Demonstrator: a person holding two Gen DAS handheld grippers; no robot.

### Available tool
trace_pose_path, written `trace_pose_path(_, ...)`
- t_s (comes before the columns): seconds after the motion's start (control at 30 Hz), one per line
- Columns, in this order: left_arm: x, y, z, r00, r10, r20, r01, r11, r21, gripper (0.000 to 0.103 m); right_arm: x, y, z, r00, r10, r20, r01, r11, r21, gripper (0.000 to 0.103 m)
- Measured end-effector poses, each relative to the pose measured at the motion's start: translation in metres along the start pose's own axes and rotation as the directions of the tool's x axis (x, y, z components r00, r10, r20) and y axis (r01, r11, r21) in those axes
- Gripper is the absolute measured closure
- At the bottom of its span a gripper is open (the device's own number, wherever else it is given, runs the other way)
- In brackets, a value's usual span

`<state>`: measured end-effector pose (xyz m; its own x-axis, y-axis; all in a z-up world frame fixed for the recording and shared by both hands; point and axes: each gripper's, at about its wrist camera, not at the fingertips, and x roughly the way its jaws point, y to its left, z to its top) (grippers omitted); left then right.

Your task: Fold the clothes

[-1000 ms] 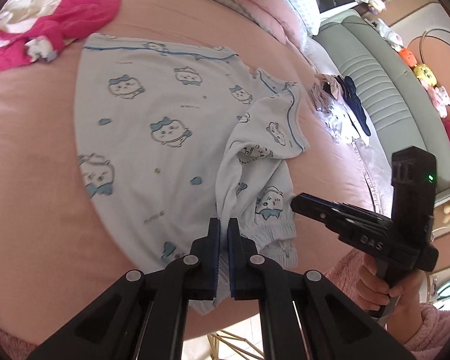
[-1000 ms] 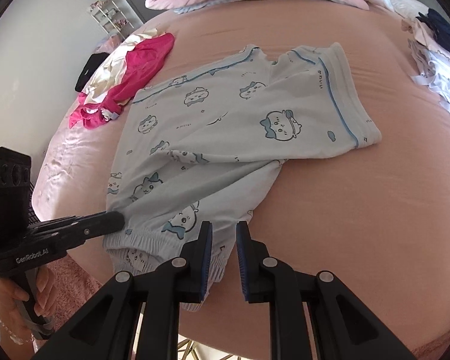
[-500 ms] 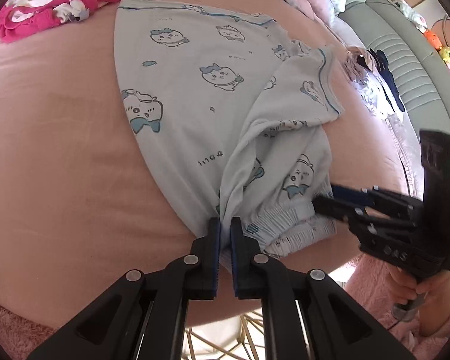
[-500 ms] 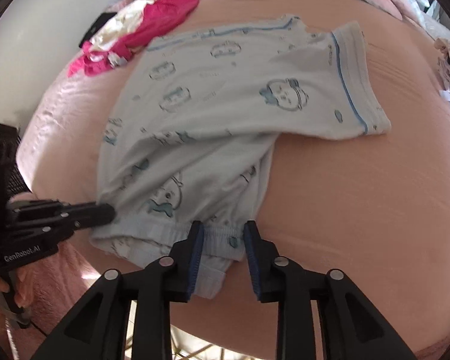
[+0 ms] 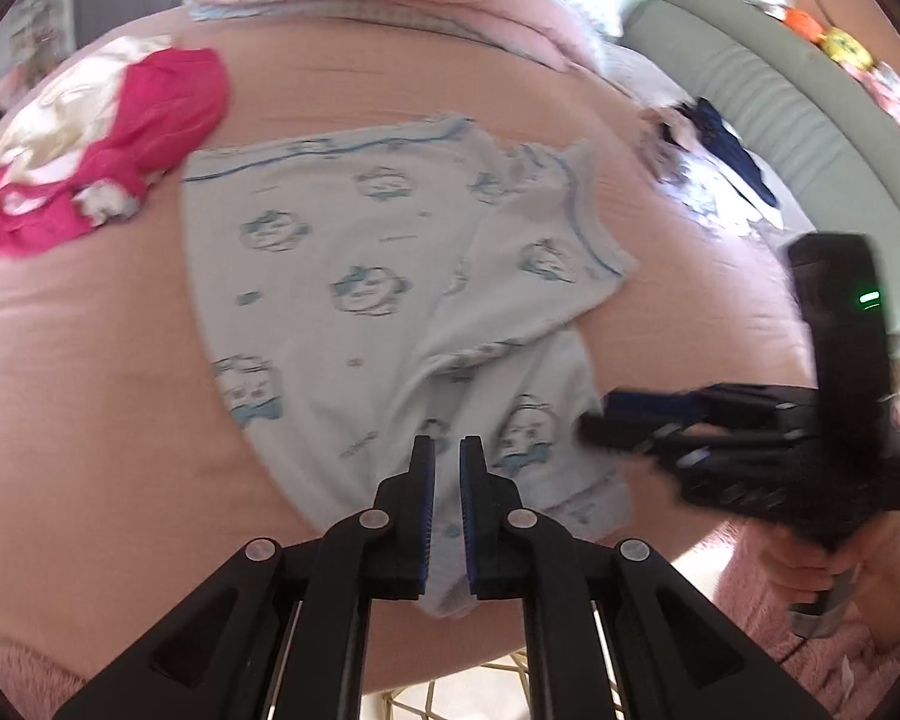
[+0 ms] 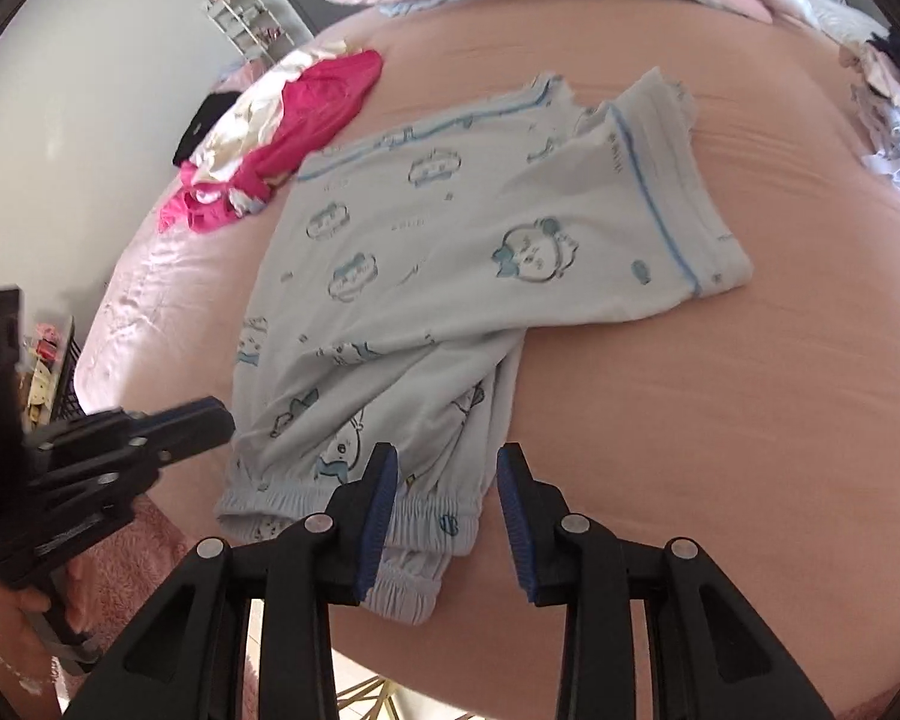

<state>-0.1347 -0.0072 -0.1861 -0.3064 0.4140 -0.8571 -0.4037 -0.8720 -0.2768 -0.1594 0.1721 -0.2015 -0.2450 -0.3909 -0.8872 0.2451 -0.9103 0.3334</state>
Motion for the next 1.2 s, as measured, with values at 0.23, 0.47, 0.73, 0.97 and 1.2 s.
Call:
trace_pose_path(0.23,0.035,0.011,0.000,0.987,0.041,-0.155,-0.045,0.999,-0.025,0.096,-0.015,-0.011,-0.021,0.997,0.035,-0.065,-0.035,0.999,-0.007,0.069)
trace_pose_path(0.47,0.034,-0.026,0.054,0.998,-0.041,-0.041,0.044,0.996,0.072,0.091,-0.030,-0.091,0.020,0.997,-0.033,0.070,0.015,0.971,0.240,0.069)
trace_pose_path(0.73,0.053,-0.041,0.063,0.996,-0.080,-0.045,0.083,0.995,0.062,0.061,-0.008,-0.144,0.059,0.989,0.023,0.143,-0.079,0.915,0.396,0.072)
trace_pose_path(0.97,0.071,-0.044,0.086,0.989,-0.142,0.046,0.139,0.988,0.063,0.061,-0.017,-0.123,0.087,0.977,0.086,0.196,-0.136,0.955,0.262,0.099)
trace_pose_path(1.2,0.111,-0.086,0.123,0.989,-0.148,0.025,0.144,0.982,0.125,0.061,-0.032,-0.112,0.102,0.958,0.165,0.235,-0.224,0.941,0.252,0.099)
